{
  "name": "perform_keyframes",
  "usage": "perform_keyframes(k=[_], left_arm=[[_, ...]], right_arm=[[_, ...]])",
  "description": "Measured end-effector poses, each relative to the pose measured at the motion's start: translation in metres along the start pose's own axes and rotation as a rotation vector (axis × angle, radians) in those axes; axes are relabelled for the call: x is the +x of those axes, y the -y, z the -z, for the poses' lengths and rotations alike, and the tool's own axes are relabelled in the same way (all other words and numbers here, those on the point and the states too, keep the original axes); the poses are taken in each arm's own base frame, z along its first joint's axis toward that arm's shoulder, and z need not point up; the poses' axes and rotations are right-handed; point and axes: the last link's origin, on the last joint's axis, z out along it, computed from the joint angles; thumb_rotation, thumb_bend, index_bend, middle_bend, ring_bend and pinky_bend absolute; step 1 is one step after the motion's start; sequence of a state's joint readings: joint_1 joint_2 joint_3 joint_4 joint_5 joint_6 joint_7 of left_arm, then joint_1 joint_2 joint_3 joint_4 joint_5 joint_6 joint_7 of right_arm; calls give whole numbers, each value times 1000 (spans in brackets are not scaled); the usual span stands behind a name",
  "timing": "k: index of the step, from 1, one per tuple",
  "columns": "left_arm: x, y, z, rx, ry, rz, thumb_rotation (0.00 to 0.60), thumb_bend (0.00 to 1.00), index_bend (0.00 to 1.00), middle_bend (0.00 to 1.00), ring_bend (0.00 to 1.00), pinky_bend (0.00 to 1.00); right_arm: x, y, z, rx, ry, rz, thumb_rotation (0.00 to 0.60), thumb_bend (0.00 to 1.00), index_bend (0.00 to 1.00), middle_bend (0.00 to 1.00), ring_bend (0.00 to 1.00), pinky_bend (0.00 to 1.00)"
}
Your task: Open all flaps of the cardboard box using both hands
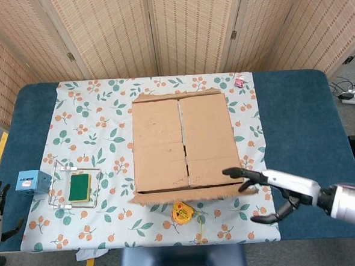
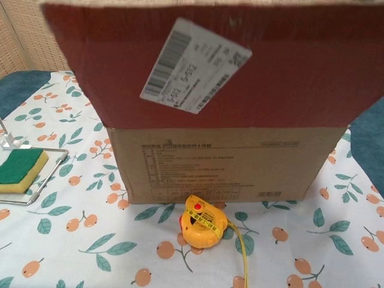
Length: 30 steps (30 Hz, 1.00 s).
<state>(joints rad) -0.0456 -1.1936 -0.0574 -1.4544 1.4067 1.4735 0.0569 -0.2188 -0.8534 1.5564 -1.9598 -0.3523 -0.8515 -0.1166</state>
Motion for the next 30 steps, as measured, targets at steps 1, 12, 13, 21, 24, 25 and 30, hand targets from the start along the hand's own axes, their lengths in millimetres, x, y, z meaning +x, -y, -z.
perform_keyframes(k=[1, 12, 13, 21, 24, 25, 30], left_arm=[[0, 0, 0, 0, -1, 2, 600, 348, 0, 47, 0, 0], [2, 1, 0, -5, 1, 26, 600, 349, 0, 47, 0, 0], [2, 2, 0, -4, 1, 29, 600, 349, 0, 47, 0, 0], [2, 6, -1, 9, 10, 43, 600, 349, 0, 47, 0, 0], [2, 8, -2, 12, 10, 41, 600, 350, 0, 47, 0, 0], [3, 8, -1, 12, 9, 43, 600, 350, 0, 47, 0, 0], [4, 10, -1, 17, 6, 59, 600, 350, 0, 47, 0, 0]], right_arm=[[-11, -7, 7, -10, 10, 4, 478, 343, 0, 0, 9, 213], [-34, -22, 15, 15, -64, 112, 477, 343, 0, 0, 55, 204], [-30, -21, 12, 19, -100, 136, 477, 343, 1, 0, 56, 185], [12, -14, -22, 1, -362, 442, 429, 342, 272, 0, 28, 0], [27, -9, -46, -13, -419, 591, 365, 343, 320, 0, 4, 0], [32, -7, -57, -16, -428, 644, 348, 343, 337, 0, 0, 0], [39, -1, -102, -32, -405, 831, 257, 343, 437, 0, 0, 0]])
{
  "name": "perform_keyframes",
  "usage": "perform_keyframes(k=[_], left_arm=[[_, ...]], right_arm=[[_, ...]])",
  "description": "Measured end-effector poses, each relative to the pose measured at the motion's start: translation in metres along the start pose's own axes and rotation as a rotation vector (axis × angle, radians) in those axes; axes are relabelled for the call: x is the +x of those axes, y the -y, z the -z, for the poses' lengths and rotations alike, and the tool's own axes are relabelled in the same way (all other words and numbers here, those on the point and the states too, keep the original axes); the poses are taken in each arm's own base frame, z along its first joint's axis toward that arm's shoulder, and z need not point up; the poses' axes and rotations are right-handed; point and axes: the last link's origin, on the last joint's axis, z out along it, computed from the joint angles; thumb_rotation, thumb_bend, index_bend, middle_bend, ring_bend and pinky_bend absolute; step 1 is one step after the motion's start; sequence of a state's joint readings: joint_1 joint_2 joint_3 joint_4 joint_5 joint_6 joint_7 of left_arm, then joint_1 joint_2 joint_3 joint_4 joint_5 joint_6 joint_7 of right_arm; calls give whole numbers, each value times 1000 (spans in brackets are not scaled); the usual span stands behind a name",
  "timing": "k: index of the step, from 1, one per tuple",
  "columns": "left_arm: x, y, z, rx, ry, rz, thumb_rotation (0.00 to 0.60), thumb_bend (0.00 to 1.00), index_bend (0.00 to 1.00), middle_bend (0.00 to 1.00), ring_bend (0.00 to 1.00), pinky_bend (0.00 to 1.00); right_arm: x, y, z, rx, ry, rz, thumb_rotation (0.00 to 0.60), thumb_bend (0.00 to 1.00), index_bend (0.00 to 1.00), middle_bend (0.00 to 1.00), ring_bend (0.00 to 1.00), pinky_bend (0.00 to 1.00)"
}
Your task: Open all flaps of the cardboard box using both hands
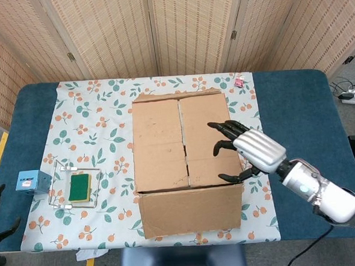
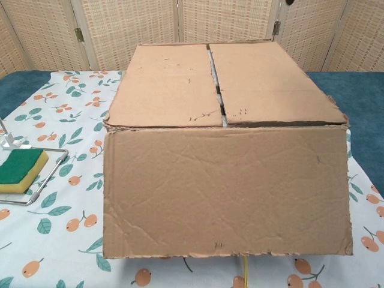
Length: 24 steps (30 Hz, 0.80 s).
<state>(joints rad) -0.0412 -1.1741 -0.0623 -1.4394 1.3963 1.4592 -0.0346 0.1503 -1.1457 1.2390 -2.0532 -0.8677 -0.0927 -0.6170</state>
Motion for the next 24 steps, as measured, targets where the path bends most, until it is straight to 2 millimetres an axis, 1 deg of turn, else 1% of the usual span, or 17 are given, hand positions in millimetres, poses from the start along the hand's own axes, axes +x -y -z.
perform_keyframes(k=[1, 4, 7, 12, 17, 24], left_arm=[[0, 1, 0, 3, 0, 3, 600, 349, 0, 47, 0, 0], [0, 3, 0, 11, 5, 6, 600, 350, 0, 47, 0, 0], [0, 4, 1, 12, 6, 6, 600, 350, 0, 47, 0, 0], [1, 6, 1, 19, 7, 18, 600, 351, 0, 47, 0, 0], [1, 7, 1, 18, 8, 24, 600, 352, 0, 47, 0, 0], [5, 10, 2, 20, -5, 42, 600, 352, 0, 47, 0, 0]], right_arm=[[-1, 2, -9, 9, 3, 37, 248, 343, 447, 0, 0, 0], [-5, 7, -29, 27, 16, 117, 236, 343, 463, 0, 0, 0], [-10, 11, -43, 38, 33, 202, 193, 344, 485, 0, 0, 0], [-22, 12, -58, 48, 59, 318, 145, 343, 496, 0, 0, 0], [-33, 12, -73, 59, 77, 395, 136, 343, 501, 0, 0, 0], [-46, 8, -90, 63, 96, 462, 133, 343, 507, 0, 0, 0]])
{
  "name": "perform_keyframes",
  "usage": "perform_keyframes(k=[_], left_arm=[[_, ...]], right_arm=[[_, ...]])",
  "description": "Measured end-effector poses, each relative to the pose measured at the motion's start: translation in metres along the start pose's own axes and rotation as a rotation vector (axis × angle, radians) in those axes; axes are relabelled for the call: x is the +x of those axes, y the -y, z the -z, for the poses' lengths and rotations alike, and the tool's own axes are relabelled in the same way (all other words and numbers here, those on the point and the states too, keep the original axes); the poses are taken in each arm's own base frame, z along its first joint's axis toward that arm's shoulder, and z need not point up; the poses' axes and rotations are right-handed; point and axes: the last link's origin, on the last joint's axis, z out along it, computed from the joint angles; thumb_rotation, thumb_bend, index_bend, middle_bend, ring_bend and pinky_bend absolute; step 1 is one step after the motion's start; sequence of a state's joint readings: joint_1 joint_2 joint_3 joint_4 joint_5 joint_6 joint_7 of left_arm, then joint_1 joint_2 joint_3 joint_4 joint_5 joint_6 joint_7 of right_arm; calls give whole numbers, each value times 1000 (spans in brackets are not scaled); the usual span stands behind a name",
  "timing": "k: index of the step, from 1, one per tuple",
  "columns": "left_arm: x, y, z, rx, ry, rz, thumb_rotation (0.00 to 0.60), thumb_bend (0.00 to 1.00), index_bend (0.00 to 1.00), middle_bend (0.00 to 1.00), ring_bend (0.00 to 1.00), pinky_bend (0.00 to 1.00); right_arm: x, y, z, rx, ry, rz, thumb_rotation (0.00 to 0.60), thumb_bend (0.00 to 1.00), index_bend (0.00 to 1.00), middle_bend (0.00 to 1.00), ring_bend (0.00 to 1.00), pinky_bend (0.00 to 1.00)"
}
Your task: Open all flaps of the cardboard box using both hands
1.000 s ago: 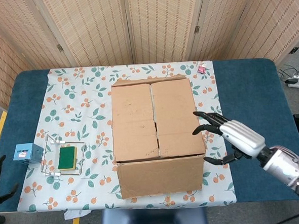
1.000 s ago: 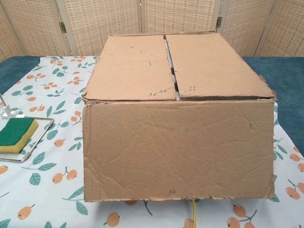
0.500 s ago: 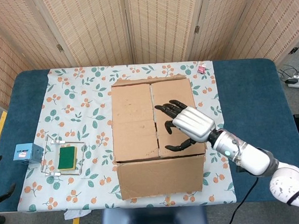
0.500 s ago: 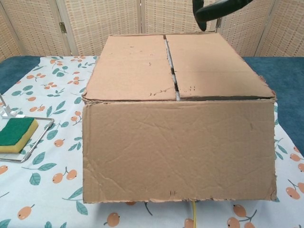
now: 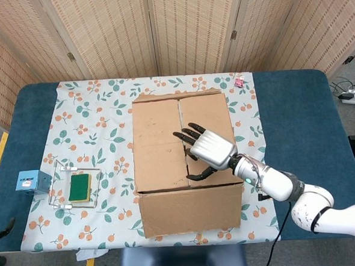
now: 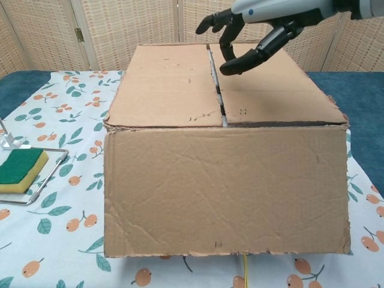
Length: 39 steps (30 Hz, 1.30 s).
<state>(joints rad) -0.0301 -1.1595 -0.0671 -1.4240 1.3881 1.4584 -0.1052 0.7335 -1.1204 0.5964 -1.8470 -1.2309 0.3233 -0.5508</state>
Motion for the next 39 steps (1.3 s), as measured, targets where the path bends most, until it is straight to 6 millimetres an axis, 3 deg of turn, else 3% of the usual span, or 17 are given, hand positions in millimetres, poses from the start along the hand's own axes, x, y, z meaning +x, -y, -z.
perform_keyframes(k=[13, 22, 31, 39], left_arm=[[7, 8, 4, 16, -19, 41, 600, 352, 0, 47, 0, 0], [9, 12, 4, 23, -23, 55, 600, 352, 0, 47, 0, 0], [9, 14, 3, 29, -20, 58, 600, 352, 0, 47, 0, 0], [9, 13, 3, 28, -22, 56, 600, 353, 0, 47, 0, 0]], right_arm=[[-18, 3, -43, 8, 32, 8, 130, 344, 507, 0, 0, 0], [-16, 3, -59, 0, 16, -7, 129, 344, 507, 0, 0, 0], [-23, 3, -63, -2, 42, -3, 127, 343, 506, 0, 0, 0], [-24, -4, -46, -17, 69, 8, 123, 343, 506, 0, 0, 0]])
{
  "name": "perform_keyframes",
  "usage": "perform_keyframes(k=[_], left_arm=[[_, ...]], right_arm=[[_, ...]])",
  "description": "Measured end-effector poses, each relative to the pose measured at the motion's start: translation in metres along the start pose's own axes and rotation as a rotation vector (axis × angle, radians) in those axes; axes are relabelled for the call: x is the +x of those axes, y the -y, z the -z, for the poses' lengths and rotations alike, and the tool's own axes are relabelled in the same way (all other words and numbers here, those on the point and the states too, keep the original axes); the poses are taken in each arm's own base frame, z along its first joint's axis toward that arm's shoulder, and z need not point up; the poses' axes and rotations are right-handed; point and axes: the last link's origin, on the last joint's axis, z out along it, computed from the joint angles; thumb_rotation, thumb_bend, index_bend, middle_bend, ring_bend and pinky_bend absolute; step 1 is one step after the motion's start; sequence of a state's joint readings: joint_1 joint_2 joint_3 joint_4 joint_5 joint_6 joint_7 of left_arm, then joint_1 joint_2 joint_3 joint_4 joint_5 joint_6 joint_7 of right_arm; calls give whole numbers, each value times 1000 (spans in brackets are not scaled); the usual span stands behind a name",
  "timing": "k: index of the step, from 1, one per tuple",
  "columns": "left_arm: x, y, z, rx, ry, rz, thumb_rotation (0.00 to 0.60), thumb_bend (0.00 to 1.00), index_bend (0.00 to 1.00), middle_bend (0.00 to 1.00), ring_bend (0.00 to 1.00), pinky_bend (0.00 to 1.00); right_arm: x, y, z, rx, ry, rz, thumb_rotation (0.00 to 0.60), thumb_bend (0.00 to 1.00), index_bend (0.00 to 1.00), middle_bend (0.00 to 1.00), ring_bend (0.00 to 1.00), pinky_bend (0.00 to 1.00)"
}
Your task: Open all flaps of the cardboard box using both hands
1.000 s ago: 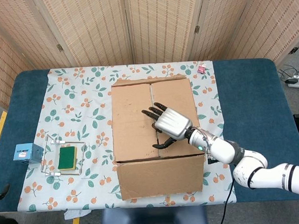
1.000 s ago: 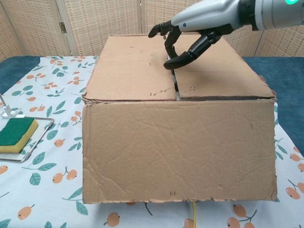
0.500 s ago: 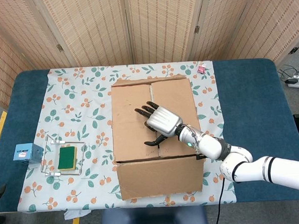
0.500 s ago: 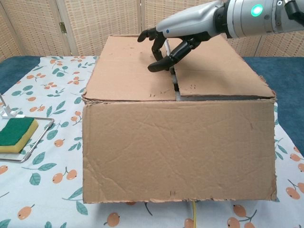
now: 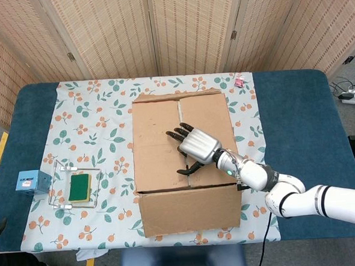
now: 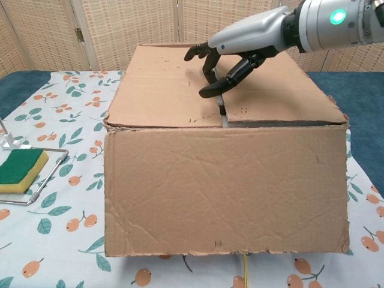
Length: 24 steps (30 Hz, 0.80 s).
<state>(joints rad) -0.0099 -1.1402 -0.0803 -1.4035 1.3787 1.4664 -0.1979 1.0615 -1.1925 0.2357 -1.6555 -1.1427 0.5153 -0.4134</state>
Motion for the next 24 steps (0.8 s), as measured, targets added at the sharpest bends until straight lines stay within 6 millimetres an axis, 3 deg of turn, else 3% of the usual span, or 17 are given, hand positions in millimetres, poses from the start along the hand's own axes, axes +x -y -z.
perform_keyframes(k=[5, 12, 24], left_arm=[[0, 0, -1, 1, 0, -4, 600, 353, 0, 46, 0, 0], [-3, -3, -1, -7, 9, -19, 600, 353, 0, 47, 0, 0], [-9, -12, -3, -46, 37, -33, 600, 352, 0, 47, 0, 0]], right_arm=[[4, -5, 17, -24, 7, 3, 124, 344, 507, 0, 0, 0], [24, -14, 50, -91, -61, -1, 124, 343, 507, 0, 0, 0], [44, -29, 123, -254, -153, 9, 125, 342, 489, 0, 0, 0]])
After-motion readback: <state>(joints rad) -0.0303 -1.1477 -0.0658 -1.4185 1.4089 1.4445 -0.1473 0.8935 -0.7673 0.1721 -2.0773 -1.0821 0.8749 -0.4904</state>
